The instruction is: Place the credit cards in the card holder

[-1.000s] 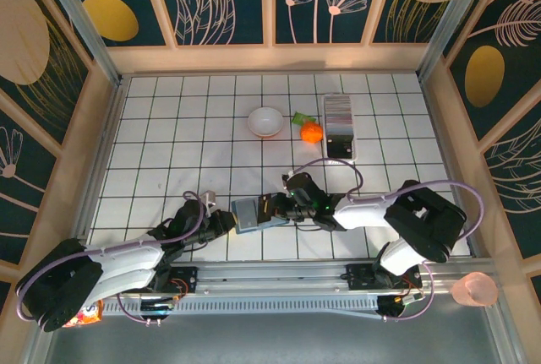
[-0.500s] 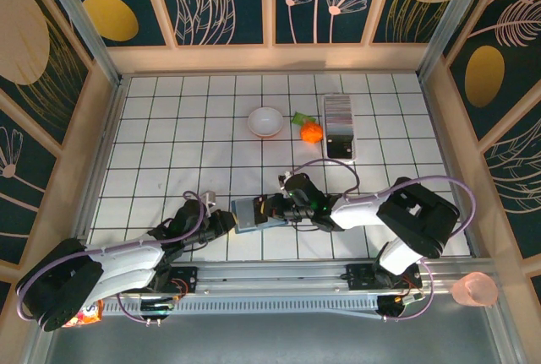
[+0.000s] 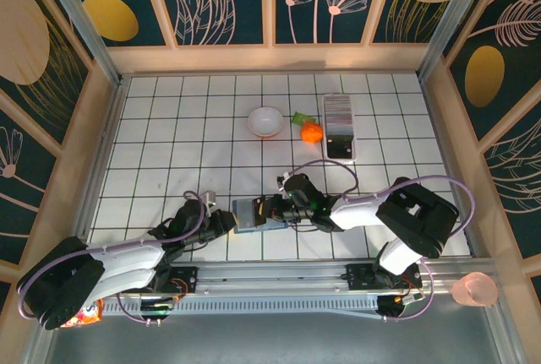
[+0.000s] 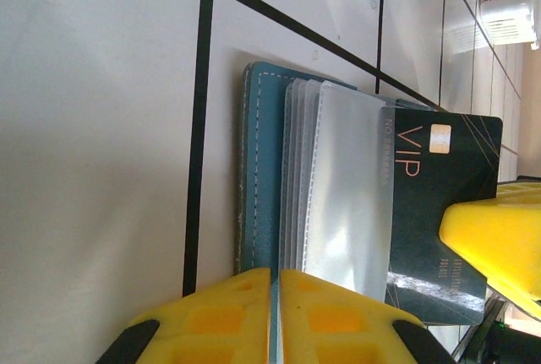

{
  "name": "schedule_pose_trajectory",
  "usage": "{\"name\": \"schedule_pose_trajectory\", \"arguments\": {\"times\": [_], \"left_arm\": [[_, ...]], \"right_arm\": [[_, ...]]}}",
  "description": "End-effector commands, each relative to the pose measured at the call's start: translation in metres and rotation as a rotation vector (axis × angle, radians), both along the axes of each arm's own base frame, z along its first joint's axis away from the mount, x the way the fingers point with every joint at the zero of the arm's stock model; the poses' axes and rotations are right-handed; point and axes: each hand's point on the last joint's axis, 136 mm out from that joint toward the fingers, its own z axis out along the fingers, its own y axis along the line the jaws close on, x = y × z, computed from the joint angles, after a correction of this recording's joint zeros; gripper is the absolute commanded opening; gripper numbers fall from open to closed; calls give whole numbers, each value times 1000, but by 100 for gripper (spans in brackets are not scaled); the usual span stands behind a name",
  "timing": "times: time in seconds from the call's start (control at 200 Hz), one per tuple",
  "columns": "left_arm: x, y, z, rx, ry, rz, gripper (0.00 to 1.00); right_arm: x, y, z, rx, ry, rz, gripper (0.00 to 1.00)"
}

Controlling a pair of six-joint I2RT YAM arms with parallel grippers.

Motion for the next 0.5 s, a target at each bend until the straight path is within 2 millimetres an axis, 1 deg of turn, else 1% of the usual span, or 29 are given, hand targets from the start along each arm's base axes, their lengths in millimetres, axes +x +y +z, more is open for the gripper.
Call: {"name": "schedule_pose_trajectory", "arguments": {"times": [0.0,0.11,0.245,0.29,0.335,0.41,0.495], "left_arm": [[-4,4,-9,30,21,-8,11],[-5,4,-11,27,27,-10,11],[-6,4,-12,29,31,-12,10],[-6,4,-12,28,30,-8,10],[-6,4,-12,27,30,-10,10],[-6,3,-11,23,28,-10,10],[-6,4,-11,29,30,-14,10]], "right_arm": [[-9,2,-10,-20,43,24,0],[-7,9,-10,-14,45,36,0],[-4,18,-5,5,34,43,0],[-3,18,-4,1,29,38,12],[-2,17,-4,-10,22,36,19],[0,10,-5,-59,7,19,27],[3,1,-7,-130,-11,-4,30]]}}
